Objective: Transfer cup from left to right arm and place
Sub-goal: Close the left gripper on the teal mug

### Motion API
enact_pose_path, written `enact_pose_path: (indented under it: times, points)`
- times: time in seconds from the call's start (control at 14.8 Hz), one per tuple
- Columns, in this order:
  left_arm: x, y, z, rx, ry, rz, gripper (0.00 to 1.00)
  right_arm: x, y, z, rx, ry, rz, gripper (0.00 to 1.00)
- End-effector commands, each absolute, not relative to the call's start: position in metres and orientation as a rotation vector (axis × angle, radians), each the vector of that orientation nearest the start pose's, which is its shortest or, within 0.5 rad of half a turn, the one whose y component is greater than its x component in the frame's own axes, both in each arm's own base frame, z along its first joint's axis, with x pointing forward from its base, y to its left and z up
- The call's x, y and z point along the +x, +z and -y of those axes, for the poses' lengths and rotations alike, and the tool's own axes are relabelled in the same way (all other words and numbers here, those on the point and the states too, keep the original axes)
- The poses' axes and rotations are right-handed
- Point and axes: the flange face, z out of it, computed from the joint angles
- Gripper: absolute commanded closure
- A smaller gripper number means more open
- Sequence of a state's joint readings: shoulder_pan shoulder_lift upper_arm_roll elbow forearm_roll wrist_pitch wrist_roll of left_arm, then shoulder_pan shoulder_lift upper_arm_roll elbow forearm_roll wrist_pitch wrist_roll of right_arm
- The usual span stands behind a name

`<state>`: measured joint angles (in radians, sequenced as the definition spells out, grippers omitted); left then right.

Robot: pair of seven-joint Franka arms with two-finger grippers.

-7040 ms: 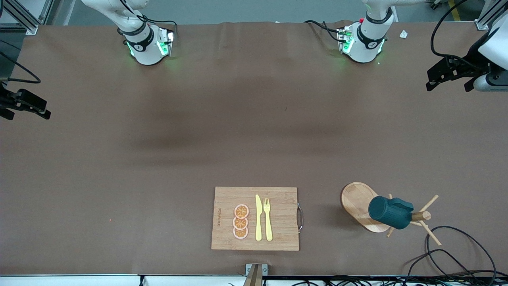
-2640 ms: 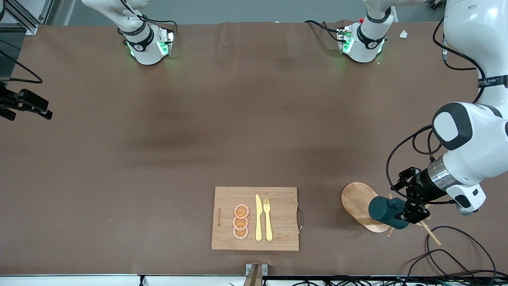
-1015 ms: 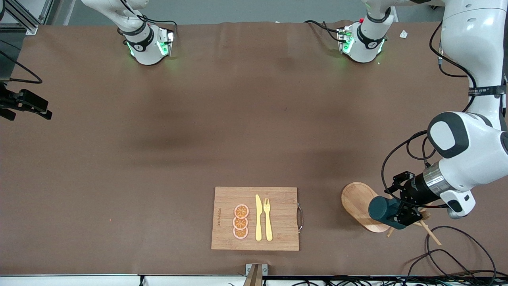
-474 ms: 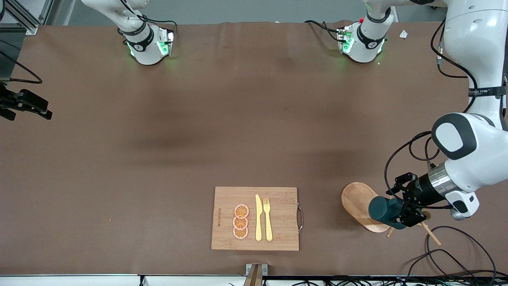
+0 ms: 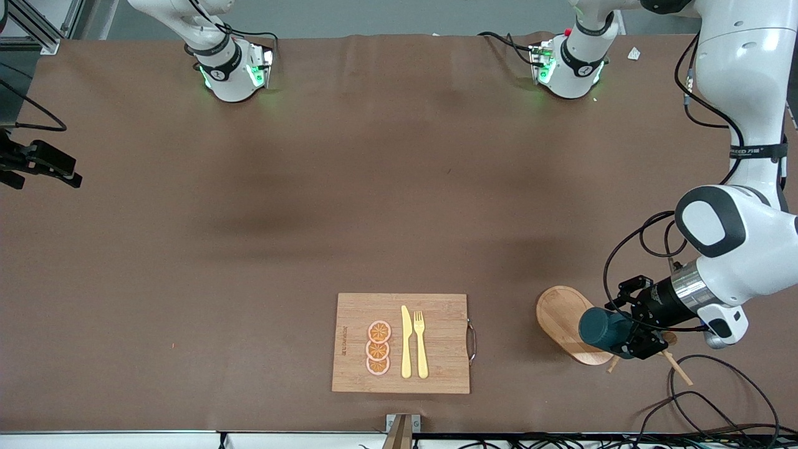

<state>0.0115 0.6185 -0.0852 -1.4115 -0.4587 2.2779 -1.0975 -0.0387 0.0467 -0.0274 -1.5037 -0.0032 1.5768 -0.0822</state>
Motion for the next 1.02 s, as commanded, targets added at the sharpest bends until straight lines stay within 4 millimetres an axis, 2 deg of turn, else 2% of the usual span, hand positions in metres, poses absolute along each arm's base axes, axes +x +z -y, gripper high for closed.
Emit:
enact_pose_path:
  times: [0.0, 0.2, 0.68, 0.95]
  points:
    - [0.747, 0.368, 0.055, -2.912, 0.062, 2.210, 0.00, 0.564, 0.631, 0.038, -3.161, -0.049, 0.027, 0.00]
    - [0.747, 0.365, 0.056, -2.911, 0.069, 2.209, 0.01, 0.564, 0.631, 0.039, -3.163, -0.051, 0.024, 0.00]
    - [0.746, 0.373, 0.051, -2.903, 0.070, 2.228, 0.21, 0.564, 0.631, 0.039, -3.163, -0.051, 0.024, 0.00]
    - [0.744, 0.384, 0.049, -2.904, 0.085, 2.224, 0.24, 0.565, 0.632, 0.039, -3.164, -0.053, 0.027, 0.00]
